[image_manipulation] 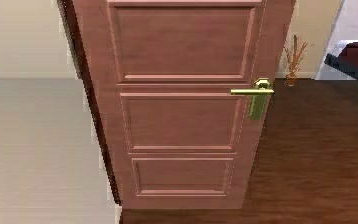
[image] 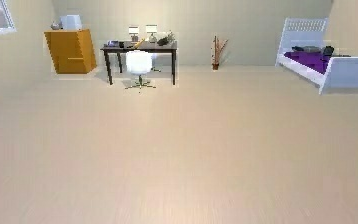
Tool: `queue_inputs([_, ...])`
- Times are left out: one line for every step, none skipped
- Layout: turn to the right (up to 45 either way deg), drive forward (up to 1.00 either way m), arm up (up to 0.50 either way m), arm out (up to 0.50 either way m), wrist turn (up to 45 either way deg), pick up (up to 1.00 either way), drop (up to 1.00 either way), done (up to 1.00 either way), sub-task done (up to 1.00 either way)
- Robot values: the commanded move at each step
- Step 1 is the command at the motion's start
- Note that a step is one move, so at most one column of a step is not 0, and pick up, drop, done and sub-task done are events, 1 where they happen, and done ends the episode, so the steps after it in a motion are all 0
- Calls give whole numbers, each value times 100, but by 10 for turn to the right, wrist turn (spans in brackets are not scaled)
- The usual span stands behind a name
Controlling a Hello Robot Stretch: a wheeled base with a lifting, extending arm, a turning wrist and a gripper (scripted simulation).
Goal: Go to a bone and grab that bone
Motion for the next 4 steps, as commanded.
queue_inputs([-150,0,0,0,0,0,0,0,0])
queue_inputs([0,100,0,0,0,0,0,0,0])
queue_inputs([0,100,0,0,0,0,0,0,0])
queue_inputs([-30,0,0,0,0,0,0,0,0])
